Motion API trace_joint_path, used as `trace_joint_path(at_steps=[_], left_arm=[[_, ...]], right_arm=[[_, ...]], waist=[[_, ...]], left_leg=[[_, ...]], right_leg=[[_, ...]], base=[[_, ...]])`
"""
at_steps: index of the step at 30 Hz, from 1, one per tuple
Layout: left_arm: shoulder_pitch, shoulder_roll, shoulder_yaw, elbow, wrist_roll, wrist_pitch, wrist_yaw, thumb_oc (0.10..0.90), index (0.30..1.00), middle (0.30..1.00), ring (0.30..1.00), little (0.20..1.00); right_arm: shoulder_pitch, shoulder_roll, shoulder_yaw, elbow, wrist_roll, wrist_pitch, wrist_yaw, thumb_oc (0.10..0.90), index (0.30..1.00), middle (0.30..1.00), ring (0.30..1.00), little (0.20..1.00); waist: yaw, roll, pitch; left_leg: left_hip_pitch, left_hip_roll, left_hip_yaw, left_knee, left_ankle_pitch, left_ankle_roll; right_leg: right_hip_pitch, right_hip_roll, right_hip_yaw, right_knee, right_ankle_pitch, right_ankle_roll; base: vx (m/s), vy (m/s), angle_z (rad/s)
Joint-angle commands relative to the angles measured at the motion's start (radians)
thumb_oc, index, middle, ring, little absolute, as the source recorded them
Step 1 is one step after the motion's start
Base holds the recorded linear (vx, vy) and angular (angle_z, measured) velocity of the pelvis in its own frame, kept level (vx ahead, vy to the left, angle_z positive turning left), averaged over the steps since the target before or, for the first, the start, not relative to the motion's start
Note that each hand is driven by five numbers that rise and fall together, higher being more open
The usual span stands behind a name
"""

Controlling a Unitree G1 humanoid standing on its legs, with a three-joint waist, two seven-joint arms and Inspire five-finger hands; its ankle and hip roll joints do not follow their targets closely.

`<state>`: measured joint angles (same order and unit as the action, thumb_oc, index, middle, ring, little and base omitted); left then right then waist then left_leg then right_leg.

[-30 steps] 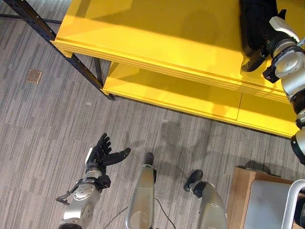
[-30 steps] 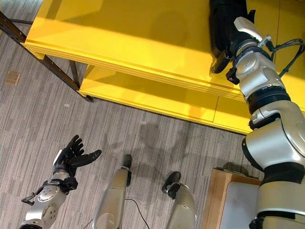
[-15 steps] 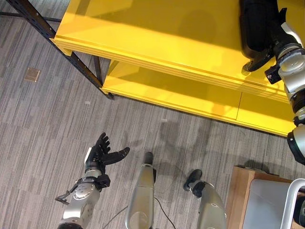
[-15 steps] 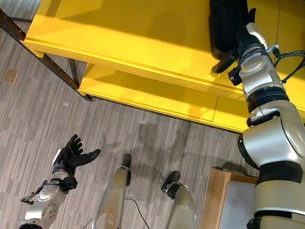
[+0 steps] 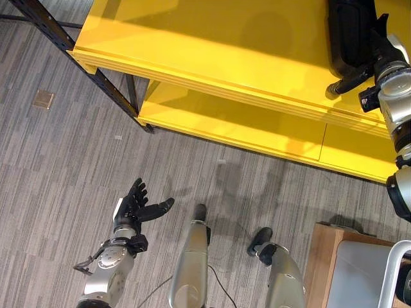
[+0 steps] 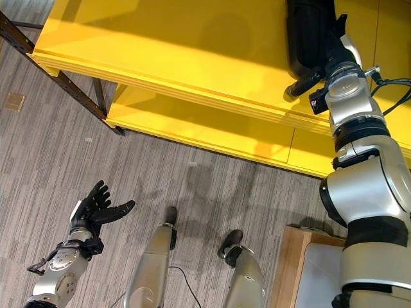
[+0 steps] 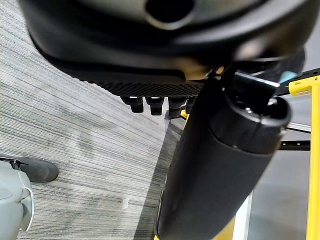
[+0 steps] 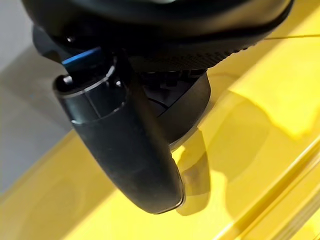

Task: Move parts from the plastic box to the shelf.

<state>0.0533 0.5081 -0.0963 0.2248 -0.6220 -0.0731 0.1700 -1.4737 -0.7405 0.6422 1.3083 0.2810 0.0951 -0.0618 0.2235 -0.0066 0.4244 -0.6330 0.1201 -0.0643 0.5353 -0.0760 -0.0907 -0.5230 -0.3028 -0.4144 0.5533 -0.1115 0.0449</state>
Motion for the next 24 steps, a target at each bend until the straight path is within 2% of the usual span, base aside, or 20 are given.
trace_joint_path(at_steps=[1,10,14,24], left_arm=[[-0.015,0.063,-0.002,-0.071,0.0,-0.085,0.02,0.9,1.0,1.0,1.0,1.0],[-0.022,0.062,-0.013,-0.068,0.0,-0.086,0.023,0.9,1.0,1.0,1.0,1.0],[-0.033,0.062,-0.024,-0.063,0.001,-0.085,0.037,0.9,1.0,1.0,1.0,1.0],[-0.051,0.063,-0.042,-0.065,0.004,-0.09,0.059,0.9,1.0,1.0,1.0,1.0]], right_arm=[[-0.062,0.022,-0.025,-0.04,0.078,-0.057,-0.038,0.9,1.0,1.0,1.0,1.0],[-0.046,0.043,-0.09,-0.048,0.166,-0.075,-0.065,0.9,1.0,1.0,1.0,1.0],[-0.032,0.076,-0.16,-0.034,0.231,-0.085,-0.103,0.9,1.0,1.0,1.0,1.0],[-0.01,0.114,-0.217,-0.032,0.255,-0.093,-0.149,0.9,1.0,1.0,1.0,1.0]], waist=[[0.025,-0.003,-0.033],[0.028,-0.002,-0.032],[0.031,0.005,-0.03],[0.034,0.013,-0.025]], left_leg=[[-0.058,-0.014,-0.026,0.072,-0.072,0.012],[-0.061,-0.015,-0.028,0.075,-0.074,0.013],[-0.065,-0.02,-0.027,0.08,-0.078,0.016],[-0.071,-0.023,-0.029,0.088,-0.083,0.02]], right_leg=[[0.149,0.033,0.022,-0.002,-0.124,0.081],[0.154,0.035,0.02,-0.007,-0.123,0.083],[0.152,0.033,0.02,-0.003,-0.125,0.085],[0.147,0.029,0.02,0.002,-0.126,0.087]], base=[[0.0,0.0,0.0],[0.0,0.0,0.0],[0.0,0.0,0.0],[0.0,0.001,0.0]])
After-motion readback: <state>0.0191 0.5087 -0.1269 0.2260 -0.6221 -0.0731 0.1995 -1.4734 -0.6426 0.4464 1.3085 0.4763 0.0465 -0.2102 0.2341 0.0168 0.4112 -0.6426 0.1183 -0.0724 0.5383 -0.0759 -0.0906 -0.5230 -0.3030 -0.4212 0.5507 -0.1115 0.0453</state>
